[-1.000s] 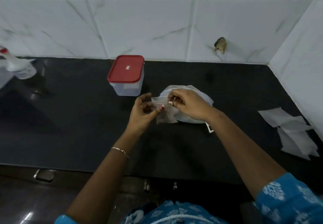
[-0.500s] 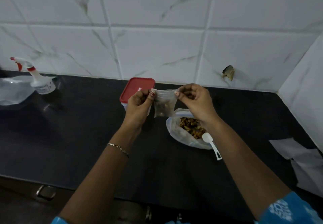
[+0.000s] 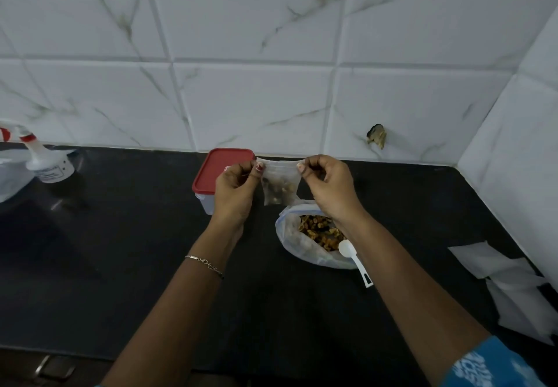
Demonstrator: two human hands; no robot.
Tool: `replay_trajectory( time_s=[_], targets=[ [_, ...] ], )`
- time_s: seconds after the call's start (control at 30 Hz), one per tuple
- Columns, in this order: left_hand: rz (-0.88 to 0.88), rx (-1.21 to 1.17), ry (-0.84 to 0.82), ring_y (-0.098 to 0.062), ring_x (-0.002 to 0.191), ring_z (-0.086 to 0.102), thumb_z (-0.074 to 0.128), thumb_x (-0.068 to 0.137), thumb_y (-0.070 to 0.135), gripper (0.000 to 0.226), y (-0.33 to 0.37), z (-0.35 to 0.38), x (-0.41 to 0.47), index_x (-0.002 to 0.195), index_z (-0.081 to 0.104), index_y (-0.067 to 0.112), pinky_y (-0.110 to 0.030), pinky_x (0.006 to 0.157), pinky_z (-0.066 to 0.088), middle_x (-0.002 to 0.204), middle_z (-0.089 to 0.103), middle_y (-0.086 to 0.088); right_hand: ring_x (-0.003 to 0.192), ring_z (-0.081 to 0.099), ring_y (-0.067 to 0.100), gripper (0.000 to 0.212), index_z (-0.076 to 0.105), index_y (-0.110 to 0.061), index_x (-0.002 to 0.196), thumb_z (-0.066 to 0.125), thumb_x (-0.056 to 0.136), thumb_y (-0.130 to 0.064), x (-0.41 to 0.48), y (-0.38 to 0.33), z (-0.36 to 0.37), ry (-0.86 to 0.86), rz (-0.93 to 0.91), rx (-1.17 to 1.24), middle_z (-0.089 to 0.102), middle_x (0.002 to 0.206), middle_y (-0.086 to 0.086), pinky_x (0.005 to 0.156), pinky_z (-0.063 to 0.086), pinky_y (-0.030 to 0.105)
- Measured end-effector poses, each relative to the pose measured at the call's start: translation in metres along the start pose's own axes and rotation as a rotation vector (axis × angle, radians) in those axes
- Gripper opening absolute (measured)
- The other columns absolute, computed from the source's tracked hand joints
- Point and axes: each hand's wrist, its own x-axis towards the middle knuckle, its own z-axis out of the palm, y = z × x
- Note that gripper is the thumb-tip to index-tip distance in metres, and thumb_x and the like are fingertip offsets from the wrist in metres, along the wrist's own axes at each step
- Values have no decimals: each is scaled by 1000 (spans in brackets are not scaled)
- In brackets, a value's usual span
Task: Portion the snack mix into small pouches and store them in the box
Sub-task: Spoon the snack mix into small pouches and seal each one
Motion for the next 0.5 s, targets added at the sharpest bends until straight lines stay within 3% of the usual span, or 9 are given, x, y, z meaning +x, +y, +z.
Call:
replay_trajectory(
  time_s=[0.13,0.3,0.5],
  targets=[
    [14,29,-4,7,71,65,60,93,15,21,2,3,1,106,66,0,-7,65,47,86,68,1,77,59,1,9,66,-19,95,62,93,-26,1,1,-2,1,-2,-63,63,82,-12,72,48,13],
    [-7,37,-48,4,73,67,59,94,16,21,3,6,2,105,66,-1,-8,63,48,87,69,-1,80,61,-7,12,67,-15,101,63,93,-23,-3,5,-7,-82,39,80,66,89,-8,70,49,8],
    [-34,31,-114,0,81,68,58,94,18,18,3,9,3,102,67,4,-8,66,49,91,71,-1,91,63,5,11,68,-16,100,64,92,-21,-2,9,-3,-23,10,14,66,92,-8,81,52,21]
  ],
)
